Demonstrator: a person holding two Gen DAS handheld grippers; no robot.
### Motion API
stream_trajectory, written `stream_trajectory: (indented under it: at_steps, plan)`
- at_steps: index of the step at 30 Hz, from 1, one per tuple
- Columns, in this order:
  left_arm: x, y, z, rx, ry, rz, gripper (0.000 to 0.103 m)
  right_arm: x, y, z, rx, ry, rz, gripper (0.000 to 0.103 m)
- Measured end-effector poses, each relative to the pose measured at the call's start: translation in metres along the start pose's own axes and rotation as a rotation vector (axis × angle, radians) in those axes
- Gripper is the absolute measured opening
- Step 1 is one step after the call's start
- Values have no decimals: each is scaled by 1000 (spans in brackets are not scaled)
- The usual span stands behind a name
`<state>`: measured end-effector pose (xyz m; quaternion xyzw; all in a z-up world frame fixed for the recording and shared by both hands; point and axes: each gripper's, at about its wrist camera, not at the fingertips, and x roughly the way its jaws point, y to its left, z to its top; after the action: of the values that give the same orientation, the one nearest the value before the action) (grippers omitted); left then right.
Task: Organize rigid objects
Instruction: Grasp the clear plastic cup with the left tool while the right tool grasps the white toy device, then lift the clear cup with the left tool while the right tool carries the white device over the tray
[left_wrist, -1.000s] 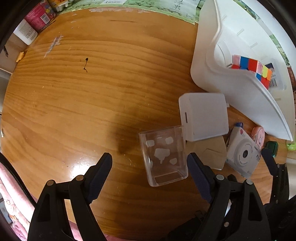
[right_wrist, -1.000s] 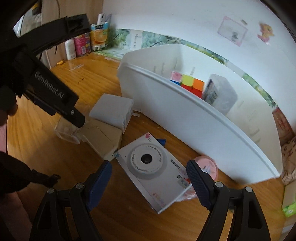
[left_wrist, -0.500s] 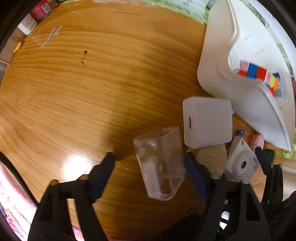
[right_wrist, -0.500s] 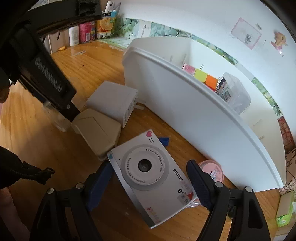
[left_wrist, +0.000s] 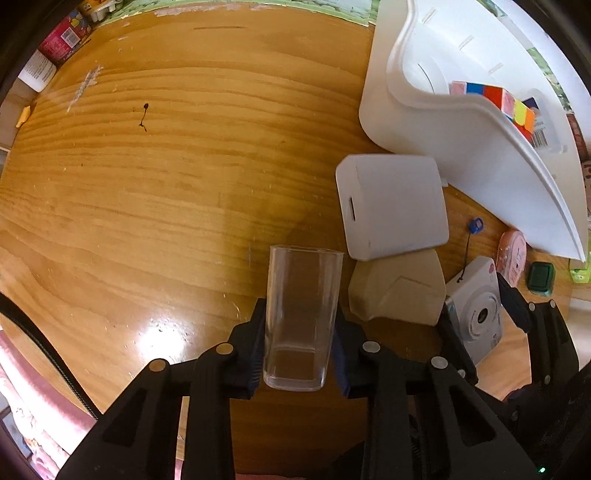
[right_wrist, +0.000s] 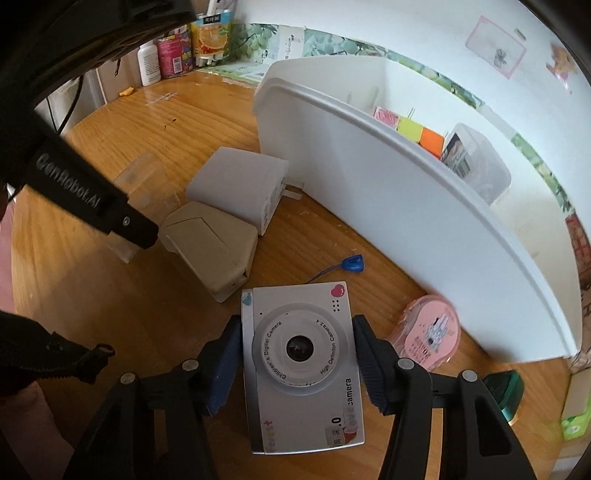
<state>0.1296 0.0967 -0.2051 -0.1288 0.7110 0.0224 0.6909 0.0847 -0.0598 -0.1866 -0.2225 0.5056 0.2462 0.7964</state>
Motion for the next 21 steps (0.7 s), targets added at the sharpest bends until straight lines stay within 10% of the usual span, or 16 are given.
stream_trajectory:
  at_steps: [21]
  plan:
    - [-55, 17, -70, 189, -184, -15, 32, -51, 5, -12, 210, -67, 16, 57]
